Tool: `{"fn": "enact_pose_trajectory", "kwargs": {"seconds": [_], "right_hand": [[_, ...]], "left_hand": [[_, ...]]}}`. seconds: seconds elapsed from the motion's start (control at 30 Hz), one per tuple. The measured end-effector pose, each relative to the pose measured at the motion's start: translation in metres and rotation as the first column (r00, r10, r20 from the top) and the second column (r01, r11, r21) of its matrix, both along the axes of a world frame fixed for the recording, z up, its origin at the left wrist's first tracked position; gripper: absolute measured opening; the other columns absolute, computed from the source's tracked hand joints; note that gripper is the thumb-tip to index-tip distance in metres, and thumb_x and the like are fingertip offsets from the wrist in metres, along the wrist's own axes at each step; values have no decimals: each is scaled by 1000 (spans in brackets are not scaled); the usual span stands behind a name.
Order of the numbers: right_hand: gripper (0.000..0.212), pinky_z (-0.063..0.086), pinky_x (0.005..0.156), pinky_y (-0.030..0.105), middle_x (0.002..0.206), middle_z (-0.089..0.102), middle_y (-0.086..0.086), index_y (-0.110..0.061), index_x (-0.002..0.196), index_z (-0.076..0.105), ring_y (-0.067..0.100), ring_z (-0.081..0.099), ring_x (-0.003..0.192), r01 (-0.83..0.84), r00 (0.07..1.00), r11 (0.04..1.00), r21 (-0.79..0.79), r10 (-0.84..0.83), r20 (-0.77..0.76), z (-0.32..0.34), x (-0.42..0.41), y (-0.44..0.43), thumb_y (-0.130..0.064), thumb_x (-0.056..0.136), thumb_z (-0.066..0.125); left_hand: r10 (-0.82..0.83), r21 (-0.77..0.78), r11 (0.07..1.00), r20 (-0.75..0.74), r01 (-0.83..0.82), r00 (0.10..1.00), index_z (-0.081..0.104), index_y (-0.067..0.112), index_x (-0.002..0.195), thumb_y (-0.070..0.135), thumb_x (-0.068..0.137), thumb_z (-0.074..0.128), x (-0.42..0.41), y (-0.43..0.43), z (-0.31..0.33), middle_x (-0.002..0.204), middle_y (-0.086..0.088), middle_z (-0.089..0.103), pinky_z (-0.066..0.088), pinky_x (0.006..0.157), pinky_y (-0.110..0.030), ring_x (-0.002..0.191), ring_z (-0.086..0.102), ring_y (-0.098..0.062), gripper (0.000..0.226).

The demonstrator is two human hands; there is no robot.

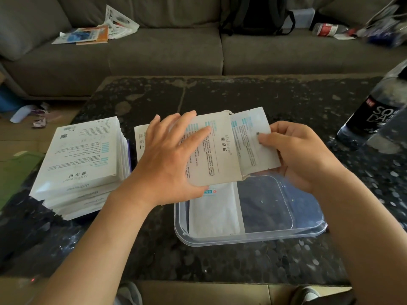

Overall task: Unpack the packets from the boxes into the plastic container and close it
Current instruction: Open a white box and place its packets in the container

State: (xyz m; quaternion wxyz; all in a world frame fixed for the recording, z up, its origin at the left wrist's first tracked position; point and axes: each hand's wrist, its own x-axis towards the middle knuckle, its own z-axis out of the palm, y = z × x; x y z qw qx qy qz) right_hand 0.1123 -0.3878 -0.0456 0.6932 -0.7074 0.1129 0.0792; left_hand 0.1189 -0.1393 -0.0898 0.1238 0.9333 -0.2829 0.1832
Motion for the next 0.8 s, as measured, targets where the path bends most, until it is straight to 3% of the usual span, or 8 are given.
{"fn": "enact_pose_trajectory", "kwargs": {"seconds": [0.1, 0.2, 0.3, 0.43, 0.5, 0.63, 0.7, 0.8], "right_hand": [[12, 63, 62, 42, 94, 77, 8, -8, 108, 57, 21, 77, 85, 90, 993, 996, -24, -88, 77, 4, -1, 0, -15, 99, 61], [28, 61, 55, 36, 88, 76, 1, -24, 121, 56, 13, 75, 81, 147, 976, 986, -81, -131, 176, 7, -1, -2, -9, 98, 62], [13, 62, 57, 35, 91, 75, -5, -15, 103, 67, 18, 74, 87, 132, 967, 981, -140, -97, 234, 11, -3, -4, -6, 100, 58], [33, 63, 65, 41, 103, 72, -4, -7, 77, 72, 27, 69, 95, 173, 962, 983, -61, -155, 223, 19, -5, -12, 2, 97, 47], [43, 63, 67, 40, 110, 72, 1, -9, 75, 75, 30, 68, 101, 130, 964, 991, -8, -124, 237, 22, -8, -20, 10, 90, 39], [55, 61, 82, 42, 116, 73, 4, -17, 85, 78, 26, 68, 112, 60, 949, 982, -181, 1, 317, 25, -14, -38, 23, 88, 41], [48, 59, 86, 41, 110, 76, 8, -11, 94, 75, 25, 71, 108, 21, 937, 990, -138, 29, 347, 27, -17, -44, 26, 88, 44], [14, 61, 82, 31, 97, 78, 10, -5, 98, 71, 24, 74, 99, 44, 900, 996, -76, -7, 436, 32, -25, -48, 2, 88, 65]], "left_hand": [[18, 14, 1000, -15, -17, 1000, 42, 22, 149, 65, 59, 79, 0, -1, 0, 160, -13, 34, 14, 123, -69, 149, 31, -40, 106], [45, 29, 999, -42, -43, 998, 41, 24, 150, 66, 58, 78, 1, -2, 0, 161, -11, 33, 13, 123, -68, 149, 29, -39, 107], [70, 34, 997, -65, -68, 995, 40, 25, 151, 68, 58, 76, 2, -1, 1, 161, -10, 32, 15, 123, -69, 150, 29, -39, 108], [90, 48, 995, -72, -87, 993, 41, 25, 151, 68, 59, 74, 2, -1, 2, 161, -10, 31, 13, 123, -68, 150, 27, -39, 108], [96, 50, 994, -65, -93, 993, 41, 24, 151, 68, 59, 74, 1, -2, 3, 161, -10, 31, 12, 124, -67, 150, 27, -39, 108], [105, 62, 993, -58, -101, 993, 41, 24, 151, 67, 58, 74, 1, -3, 4, 160, -11, 31, 12, 124, -67, 148, 28, -40, 107], [113, 64, 992, -67, -109, 991, 41, 25, 151, 67, 58, 74, 1, -3, 5, 161, -10, 31, 12, 124, -67, 149, 28, -40, 107], [141, 68, 988, -80, -135, 987, 42, 26, 151, 67, 57, 74, -2, -3, 7, 162, -10, 30, 8, 125, -64, 149, 26, -39, 107]]}}
